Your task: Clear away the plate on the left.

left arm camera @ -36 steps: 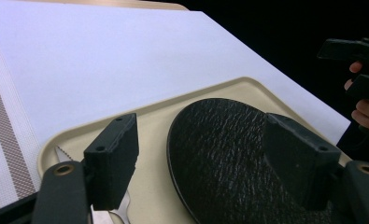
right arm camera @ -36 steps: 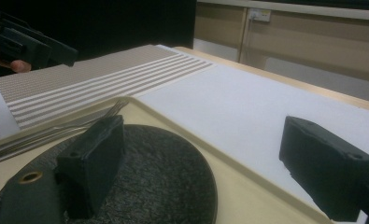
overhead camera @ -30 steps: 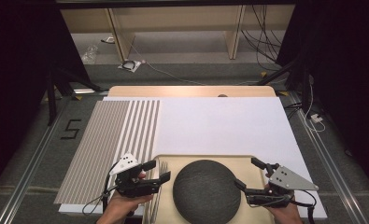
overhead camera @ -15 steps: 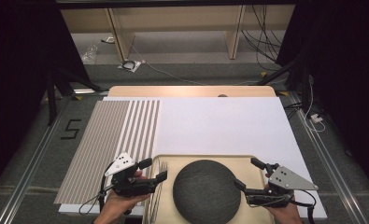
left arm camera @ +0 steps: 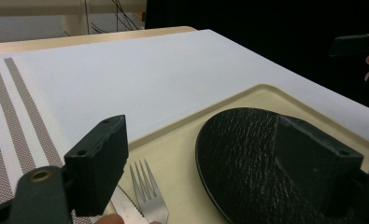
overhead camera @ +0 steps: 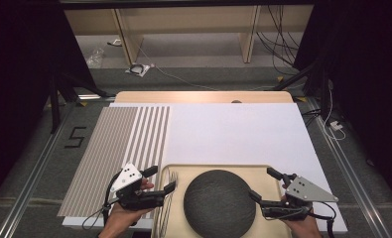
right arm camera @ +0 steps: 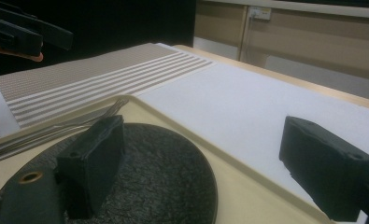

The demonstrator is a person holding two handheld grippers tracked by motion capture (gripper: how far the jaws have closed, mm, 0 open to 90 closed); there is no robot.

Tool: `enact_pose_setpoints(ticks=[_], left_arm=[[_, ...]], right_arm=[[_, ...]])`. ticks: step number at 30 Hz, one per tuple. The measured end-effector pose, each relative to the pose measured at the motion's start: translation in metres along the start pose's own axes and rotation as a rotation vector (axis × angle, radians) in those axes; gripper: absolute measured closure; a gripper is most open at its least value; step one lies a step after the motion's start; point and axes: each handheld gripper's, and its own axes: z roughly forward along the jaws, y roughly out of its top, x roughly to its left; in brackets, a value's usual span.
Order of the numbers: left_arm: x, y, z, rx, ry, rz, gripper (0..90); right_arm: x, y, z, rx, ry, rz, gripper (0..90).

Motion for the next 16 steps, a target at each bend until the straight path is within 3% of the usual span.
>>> enact_pose_setpoints(ticks=[16], left_arm=[[0.0007,-0.0001,-0.0012,-0.013,0.009,0.005,17.5]], right_arm=[[-0.0001,0.0000,-0.0002,0.000,0.000,-0.001,15.5]])
